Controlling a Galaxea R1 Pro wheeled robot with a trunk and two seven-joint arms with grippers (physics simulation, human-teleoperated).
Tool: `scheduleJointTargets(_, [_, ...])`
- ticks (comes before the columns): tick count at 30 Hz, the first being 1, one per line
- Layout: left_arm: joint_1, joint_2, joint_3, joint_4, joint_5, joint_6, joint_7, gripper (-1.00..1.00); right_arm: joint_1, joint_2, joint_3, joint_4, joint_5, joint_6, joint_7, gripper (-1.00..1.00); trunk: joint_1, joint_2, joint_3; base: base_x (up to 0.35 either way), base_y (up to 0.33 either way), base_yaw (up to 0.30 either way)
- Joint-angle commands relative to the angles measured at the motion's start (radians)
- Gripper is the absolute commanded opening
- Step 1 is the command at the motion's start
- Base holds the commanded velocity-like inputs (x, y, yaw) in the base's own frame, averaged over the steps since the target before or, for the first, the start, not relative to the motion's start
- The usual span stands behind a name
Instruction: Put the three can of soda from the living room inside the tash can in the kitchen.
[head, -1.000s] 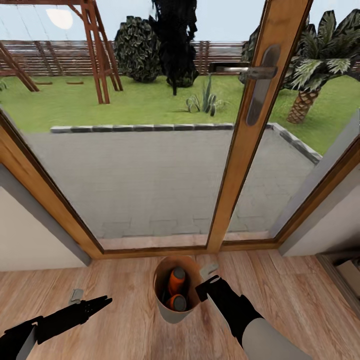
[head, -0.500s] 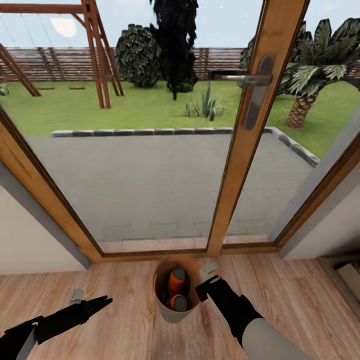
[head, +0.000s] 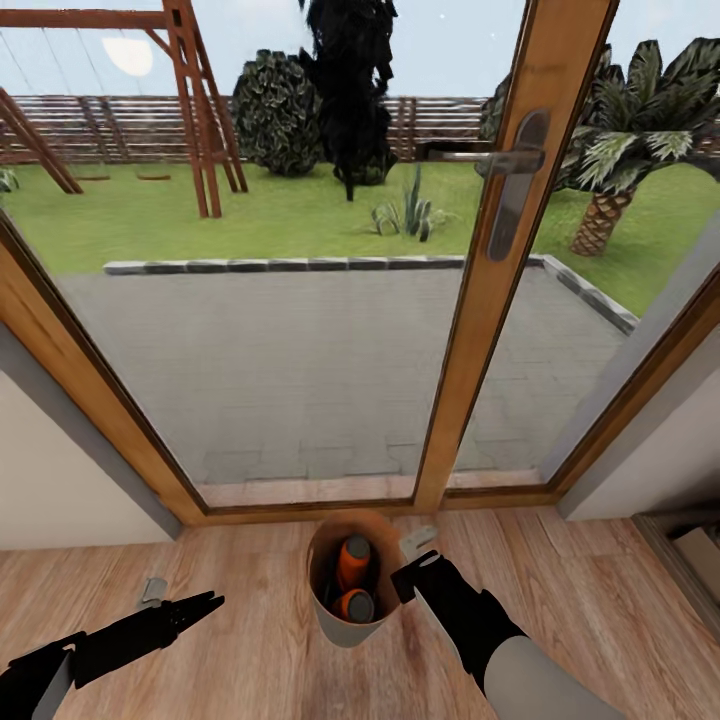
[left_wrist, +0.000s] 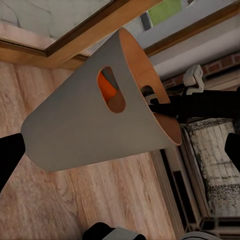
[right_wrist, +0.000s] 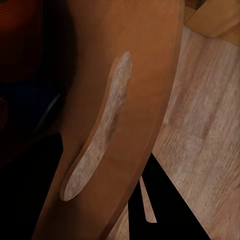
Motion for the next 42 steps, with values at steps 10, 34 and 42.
scheduleJointTargets(10, [0.0, 0.0, 0.001, 0.0, 0.0, 0.0, 0.0, 1.0, 0.0, 0.0, 0.0, -0.001, -0.006, -0.001, 0.009, -1.0, 0.0, 0.0, 0.0, 0.0, 0.0, 0.0])
scheduleJointTargets(34, [0.0, 0.0, 0.0, 0.0, 0.0, -0.001, -0.001, 1.0, 0.0, 0.0, 0.0, -0.001, -0.006, -0.001, 0.009, -1.0, 0.0, 0.0, 0.0, 0.0, 0.0, 0.0])
scheduleJointTargets(42, [0.0, 0.028, 0.001, 0.015, -0.002, -0.101, -0.001, 1.0, 0.0, 0.0, 0.0, -0.002, -0.005, -0.001, 0.013, -1.0, 0.0, 0.0, 0.0, 0.0, 0.0, 0.0])
